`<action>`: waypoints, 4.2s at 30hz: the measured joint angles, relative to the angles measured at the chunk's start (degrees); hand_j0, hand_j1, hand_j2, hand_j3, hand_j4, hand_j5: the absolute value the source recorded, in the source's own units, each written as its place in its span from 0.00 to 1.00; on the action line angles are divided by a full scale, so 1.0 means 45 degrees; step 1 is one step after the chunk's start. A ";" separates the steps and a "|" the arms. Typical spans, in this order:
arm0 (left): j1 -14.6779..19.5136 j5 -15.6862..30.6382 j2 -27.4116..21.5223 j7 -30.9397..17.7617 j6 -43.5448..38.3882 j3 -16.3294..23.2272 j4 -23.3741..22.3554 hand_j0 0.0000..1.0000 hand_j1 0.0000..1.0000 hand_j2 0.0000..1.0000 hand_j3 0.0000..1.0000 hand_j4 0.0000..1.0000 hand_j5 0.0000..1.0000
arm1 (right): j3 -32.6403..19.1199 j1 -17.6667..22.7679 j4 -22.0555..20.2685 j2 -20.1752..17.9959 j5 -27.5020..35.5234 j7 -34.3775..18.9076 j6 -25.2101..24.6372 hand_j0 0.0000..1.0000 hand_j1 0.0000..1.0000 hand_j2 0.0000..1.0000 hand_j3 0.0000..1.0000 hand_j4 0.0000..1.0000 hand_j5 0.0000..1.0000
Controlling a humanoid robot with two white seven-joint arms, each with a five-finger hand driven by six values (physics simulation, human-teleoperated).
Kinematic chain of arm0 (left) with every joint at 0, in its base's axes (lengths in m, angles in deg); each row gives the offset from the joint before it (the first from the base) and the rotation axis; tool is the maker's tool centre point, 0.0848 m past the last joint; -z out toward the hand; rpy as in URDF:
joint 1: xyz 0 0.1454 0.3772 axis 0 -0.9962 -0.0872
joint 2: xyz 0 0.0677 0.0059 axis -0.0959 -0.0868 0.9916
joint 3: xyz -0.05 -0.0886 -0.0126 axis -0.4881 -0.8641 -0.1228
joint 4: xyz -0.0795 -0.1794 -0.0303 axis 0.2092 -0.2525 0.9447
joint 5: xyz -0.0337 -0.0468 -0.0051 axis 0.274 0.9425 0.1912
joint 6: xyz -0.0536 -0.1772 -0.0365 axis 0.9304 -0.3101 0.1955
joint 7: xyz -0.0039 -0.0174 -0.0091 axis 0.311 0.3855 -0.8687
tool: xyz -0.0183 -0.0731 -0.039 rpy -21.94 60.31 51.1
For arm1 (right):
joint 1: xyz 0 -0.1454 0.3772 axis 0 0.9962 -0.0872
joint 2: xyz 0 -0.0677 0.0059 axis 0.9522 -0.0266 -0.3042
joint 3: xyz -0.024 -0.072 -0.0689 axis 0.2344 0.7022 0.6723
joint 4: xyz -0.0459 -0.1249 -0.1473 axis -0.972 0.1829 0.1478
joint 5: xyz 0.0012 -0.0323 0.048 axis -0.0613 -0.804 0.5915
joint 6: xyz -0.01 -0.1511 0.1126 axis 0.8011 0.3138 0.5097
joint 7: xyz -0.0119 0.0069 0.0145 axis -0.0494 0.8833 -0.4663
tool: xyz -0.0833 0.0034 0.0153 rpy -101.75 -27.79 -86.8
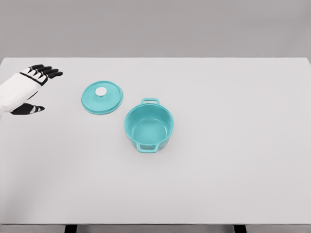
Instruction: Cover the pot with left arm
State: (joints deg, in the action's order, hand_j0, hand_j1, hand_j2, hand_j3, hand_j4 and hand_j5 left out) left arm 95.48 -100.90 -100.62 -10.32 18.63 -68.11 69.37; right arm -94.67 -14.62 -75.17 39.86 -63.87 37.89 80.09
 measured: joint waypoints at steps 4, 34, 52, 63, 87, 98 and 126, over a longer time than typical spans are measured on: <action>0.0059 0.0038 -0.0007 -0.0013 0.0001 0.0007 -0.0144 1.00 1.00 1.00 1.00 1.00 1.00 | 0.0000 0.0000 0.0000 0.0000 -0.0006 0.0000 0.0000 1.00 1.00 1.00 1.00 1.00 1.00; 0.9141 0.0276 0.3030 -0.5778 0.0028 0.7114 -0.7978 0.75 0.75 0.75 0.75 0.75 0.75 | 0.0000 0.0000 0.0000 0.0000 -0.0006 0.0000 0.0000 1.00 1.00 1.00 1.00 1.00 1.00; 0.8477 0.0240 0.3070 -0.5779 0.0027 0.7122 -0.7160 0.73 0.73 0.73 0.73 0.73 0.73 | 0.0000 0.0000 -0.0002 0.0000 -0.0006 0.0000 0.0000 1.00 1.00 1.00 1.00 1.00 1.00; 0.8496 0.0167 0.3155 -0.5778 0.0026 0.7121 -0.7169 0.73 0.73 0.73 0.73 0.73 0.73 | 0.0000 0.0000 0.0000 0.0000 -0.0008 0.0000 0.0000 1.00 1.00 1.00 1.00 1.00 1.00; 0.8418 0.0232 0.3474 -0.5757 -0.0022 0.7113 -0.7679 0.55 0.55 0.55 0.55 0.55 0.55 | 0.0000 0.0000 0.0000 0.0000 -0.0008 0.0000 0.0000 1.00 1.00 1.00 1.00 1.00 1.00; 0.8418 0.0203 0.3438 -0.5776 0.0023 0.7066 -0.7421 0.47 0.47 0.47 0.47 0.47 0.47 | 0.0000 0.0000 0.0000 0.0000 -0.0006 0.0000 0.0000 1.00 1.00 1.00 1.00 1.00 1.00; 0.7734 0.3043 -0.0280 -0.5780 0.0028 0.8529 -0.1202 0.48 0.48 0.48 0.48 0.48 0.48 | 0.0000 0.0000 -0.0001 0.0000 -0.0007 0.0000 0.0000 1.00 1.00 1.00 1.00 1.00 1.00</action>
State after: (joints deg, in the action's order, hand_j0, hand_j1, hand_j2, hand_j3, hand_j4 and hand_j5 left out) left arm 130.29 -87.21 -101.88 -36.33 18.76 -29.73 63.96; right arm -94.67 -14.62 -75.18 39.86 -63.90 37.89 80.09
